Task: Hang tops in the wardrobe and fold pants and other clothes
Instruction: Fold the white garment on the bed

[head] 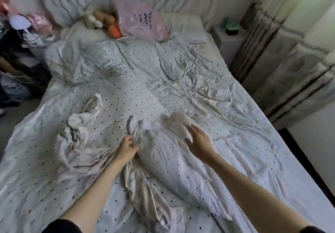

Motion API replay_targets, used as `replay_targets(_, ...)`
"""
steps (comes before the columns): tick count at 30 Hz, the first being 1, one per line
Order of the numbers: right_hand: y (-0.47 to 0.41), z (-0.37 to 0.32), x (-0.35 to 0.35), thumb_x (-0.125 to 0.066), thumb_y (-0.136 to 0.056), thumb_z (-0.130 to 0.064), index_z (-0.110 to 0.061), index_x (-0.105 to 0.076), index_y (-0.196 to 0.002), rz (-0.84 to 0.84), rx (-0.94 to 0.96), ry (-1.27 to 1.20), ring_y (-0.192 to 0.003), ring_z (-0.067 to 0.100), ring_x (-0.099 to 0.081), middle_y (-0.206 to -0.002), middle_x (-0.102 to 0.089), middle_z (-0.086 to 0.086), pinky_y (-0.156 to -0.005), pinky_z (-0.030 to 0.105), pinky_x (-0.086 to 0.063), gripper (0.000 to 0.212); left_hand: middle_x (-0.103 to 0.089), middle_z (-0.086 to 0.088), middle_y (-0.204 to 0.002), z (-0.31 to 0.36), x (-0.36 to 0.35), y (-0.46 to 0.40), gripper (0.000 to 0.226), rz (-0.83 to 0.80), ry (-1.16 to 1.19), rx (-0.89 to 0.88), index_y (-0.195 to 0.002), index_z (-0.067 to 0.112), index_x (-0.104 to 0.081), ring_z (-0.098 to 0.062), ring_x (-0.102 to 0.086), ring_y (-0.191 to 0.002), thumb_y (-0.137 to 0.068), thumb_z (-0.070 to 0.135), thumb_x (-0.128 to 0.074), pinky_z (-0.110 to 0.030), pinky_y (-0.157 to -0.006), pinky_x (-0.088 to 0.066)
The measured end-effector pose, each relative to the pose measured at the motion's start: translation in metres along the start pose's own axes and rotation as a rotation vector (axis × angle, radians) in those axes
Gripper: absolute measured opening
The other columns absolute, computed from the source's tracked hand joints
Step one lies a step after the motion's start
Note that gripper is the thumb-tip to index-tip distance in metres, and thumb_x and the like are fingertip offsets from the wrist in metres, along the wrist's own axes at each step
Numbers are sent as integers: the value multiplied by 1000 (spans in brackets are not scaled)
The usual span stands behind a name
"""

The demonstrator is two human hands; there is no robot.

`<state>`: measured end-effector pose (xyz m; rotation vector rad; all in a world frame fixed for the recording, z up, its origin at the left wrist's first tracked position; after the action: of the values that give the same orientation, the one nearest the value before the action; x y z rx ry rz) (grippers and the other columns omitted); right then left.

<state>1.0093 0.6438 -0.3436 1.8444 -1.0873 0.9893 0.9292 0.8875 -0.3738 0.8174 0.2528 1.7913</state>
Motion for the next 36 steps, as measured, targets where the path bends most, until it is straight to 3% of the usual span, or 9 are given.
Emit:
replay_targets(4, 65, 38, -80, -45, -97, -33, -28, -22, -149, -215, -30, 134, -146, 17, -6, -159, -8, -2, -118, 37, -7, 56, -45, -21, -136, -67, -56, 23, 47, -172, -1, 207, -139, 0, -34, -30, -46, -123, -95, 7, -50, -34, -96, -39)
replay_targets(7, 96, 56, -96, -46, -96, -30, -24, -24, -148, -162, -79, 144, -146, 19, -3, -159, -2, 0, -118, 39, -7, 57, -54, -17, -128, -87, -78, 37, 40, -144, -24, 194, -134, 3, -43, -27, -52, -116, -95, 8, -49, -36, -99, -43)
replay_targets(12, 143, 69, -104, -63, -87, -28, -11, -50, -131, 87, -203, 99, -124, 32, -46, -136, -48, 10, -97, 43, -40, 49, -54, -12, -129, -99, -116, 61, 42, -198, 120, 182, -137, 5, -41, -23, -55, -113, -96, 12, -50, -31, -96, -44)
replay_targets(17, 175, 95, -124, -72, -80, -33, -3, -57, -115, 15, -330, 128, -112, 34, -52, -118, -56, 13, -89, 41, -43, 49, -44, -12, -140, -109, -150, 82, 50, -248, 100, 98, -144, 8, -32, -17, -45, -123, -97, 16, -48, -21, -94, -34)
replay_targets(20, 185, 93, -127, -70, -79, -9, -1, -67, -96, 87, -310, 100, -107, 38, -55, -115, -59, 17, -84, 43, -45, 20, -38, -14, -145, -115, -156, 96, 50, -267, 68, 61, -145, 14, -31, -21, -45, -121, -98, 17, -47, -25, -98, -34)
replay_targets(23, 192, 92, -114, -58, -86, -2, -1, -66, -85, 154, -321, -73, -89, 36, -59, -95, -65, 16, -71, 40, -47, 8, -35, -13, -148, -116, -158, 109, 50, -308, 50, 46, -145, 12, -30, -23, -38, -132, -98, 14, -46, -30, -104, -33)
replay_targets(31, 193, 65, -38, -40, -101, -21, -15, -43, -63, -14, -410, -801, -42, 8, -43, -48, -48, -1, -48, 21, -32, 38, -40, -4, -144, -101, -171, 132, 54, -346, 152, 63, -145, 9, -31, -24, -40, -132, -98, 32, -44, -38, -111, -30)
replay_targets(34, 187, 56, -11, -46, -98, -24, -10, -51, -73, -151, -480, -1256, -46, 13, -50, -59, -49, 9, -48, 22, -42, 30, -46, 12, -120, -84, -169, 128, 39, -356, 302, 64, -132, 24, -38, -20, -46, -120, -97, 40, -44, -45, -106, -37)
replay_targets(36, 187, 53, 4, -56, -90, -29, -6, -64, -88, -254, -451, -1422, -62, 18, -61, -70, -61, 10, -65, 28, -53, 24, -48, 11, -126, -73, -166, 121, 45, -400, 461, 61, -132, 26, -41, -20, -48, -120, -94, 49, -44, -47, -103, -39)
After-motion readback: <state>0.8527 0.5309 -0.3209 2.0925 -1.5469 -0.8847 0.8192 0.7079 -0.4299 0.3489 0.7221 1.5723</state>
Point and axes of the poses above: each hand's wrist, its own y-axis away from the middle knuckle, its own x-axis out of the back of the hand, z = x × y, the point moved 3 cm from there along -y, towards the middle knuckle
